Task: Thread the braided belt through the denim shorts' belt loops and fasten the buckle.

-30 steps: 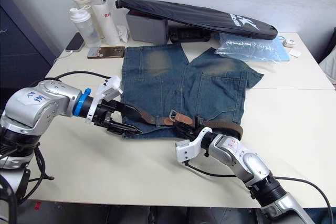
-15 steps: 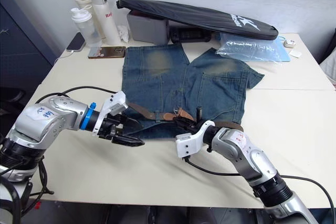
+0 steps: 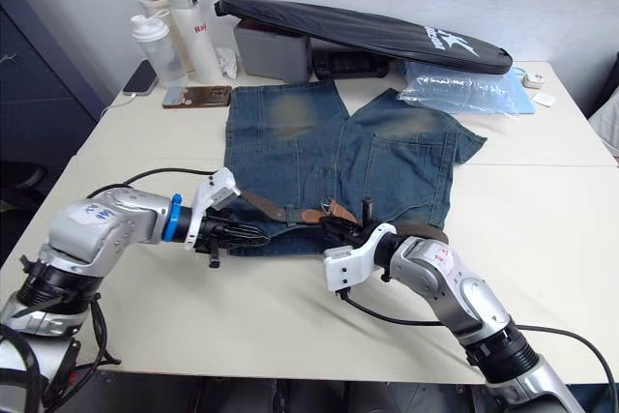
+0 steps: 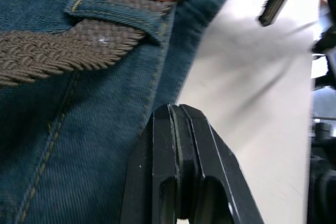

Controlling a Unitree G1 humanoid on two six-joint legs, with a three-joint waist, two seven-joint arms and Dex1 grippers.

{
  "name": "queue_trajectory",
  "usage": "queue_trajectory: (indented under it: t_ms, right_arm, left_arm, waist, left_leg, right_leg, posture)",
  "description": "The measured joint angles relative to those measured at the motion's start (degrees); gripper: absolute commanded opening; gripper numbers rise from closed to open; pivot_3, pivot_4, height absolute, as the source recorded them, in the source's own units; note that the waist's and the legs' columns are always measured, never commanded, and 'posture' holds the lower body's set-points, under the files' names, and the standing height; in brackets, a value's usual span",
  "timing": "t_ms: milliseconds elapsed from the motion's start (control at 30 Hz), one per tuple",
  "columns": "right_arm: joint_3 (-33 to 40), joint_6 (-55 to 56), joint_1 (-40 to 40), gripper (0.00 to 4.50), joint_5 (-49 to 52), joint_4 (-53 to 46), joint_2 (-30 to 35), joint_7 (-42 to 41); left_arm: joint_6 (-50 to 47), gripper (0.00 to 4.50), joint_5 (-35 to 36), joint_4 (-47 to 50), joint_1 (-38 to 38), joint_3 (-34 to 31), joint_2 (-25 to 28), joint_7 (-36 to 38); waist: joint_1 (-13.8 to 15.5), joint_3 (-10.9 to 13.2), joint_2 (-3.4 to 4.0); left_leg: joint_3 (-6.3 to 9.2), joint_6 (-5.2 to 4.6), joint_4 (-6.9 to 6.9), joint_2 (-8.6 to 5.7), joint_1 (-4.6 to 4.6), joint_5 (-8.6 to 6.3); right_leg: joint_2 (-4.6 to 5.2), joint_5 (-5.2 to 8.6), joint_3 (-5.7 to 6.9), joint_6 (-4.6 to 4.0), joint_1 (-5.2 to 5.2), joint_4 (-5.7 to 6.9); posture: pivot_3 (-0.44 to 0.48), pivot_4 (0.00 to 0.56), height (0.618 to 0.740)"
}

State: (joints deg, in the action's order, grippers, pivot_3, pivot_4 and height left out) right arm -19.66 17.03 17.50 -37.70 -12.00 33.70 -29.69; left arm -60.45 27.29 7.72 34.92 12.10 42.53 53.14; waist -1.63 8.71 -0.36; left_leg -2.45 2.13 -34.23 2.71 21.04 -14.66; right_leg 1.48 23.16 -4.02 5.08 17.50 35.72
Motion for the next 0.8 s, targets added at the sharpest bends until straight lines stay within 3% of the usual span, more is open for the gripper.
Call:
queue_trajectory:
  t_ms: [133, 367, 567, 800]
  right_arm:
    - [0.0, -0.3, -0.6, 0.0, 0.0, -0.3, 0.0, -0.1]
    - [0.0, -0.9, -1.0, 0.0, 0.1, -0.8, 0.0, -0.2]
    - [0.0, -1.1, -1.1, 0.0, 0.4, -0.9, 0.1, -0.6]
    - [0.0, -1.1, -1.1, 0.0, 0.3, -1.6, 1.7, -2.0]
  left_arm:
    - [-0.2, 0.03, -0.5, -1.6, 0.1, -1.4, -3.8, -3.6]
    - [-1.0, 0.03, -0.6, -1.6, 0.6, -2.7, -2.9, -4.0]
    - [4.7, 0.03, -6.2, -0.7, -2.8, 4.9, 0.6, -3.1]
    - [12.6, 0.03, -12.3, 0.6, -2.7, 9.2, 2.4, -2.2]
  waist:
    - [0.0, 0.0, 0.01]
    - [0.0, 0.0, 0.03]
    - [0.0, -0.1, 0.05]
    - [0.0, -0.2, 0.05]
  left_leg:
    - [0.0, 0.0, -0.08, 0.0, 0.0, 0.0]
    - [-0.01, 0.0, -0.05, -0.01, -0.01, 0.0]
    - [-0.04, 0.01, 0.0, 0.0, -0.05, 0.0]
    - [-0.08, 0.0, 0.03, 0.0, -0.08, 0.0]
  right_leg:
    - [0.0, 0.0, 0.01, 0.01, 0.0, 0.01]
    - [0.0, 0.0, 0.01, 0.01, 0.0, 0.01]
    - [-0.01, 0.0, -0.05, 0.01, 0.0, 0.0]
    - [-0.01, 0.0, -0.08, 0.01, -0.04, -0.04]
  posture:
    - [0.0, 0.15, 0.74]
    - [0.0, 0.15, 0.74]
    - [0.0, 0.15, 0.74]
    - [0.0, 0.15, 0.74]
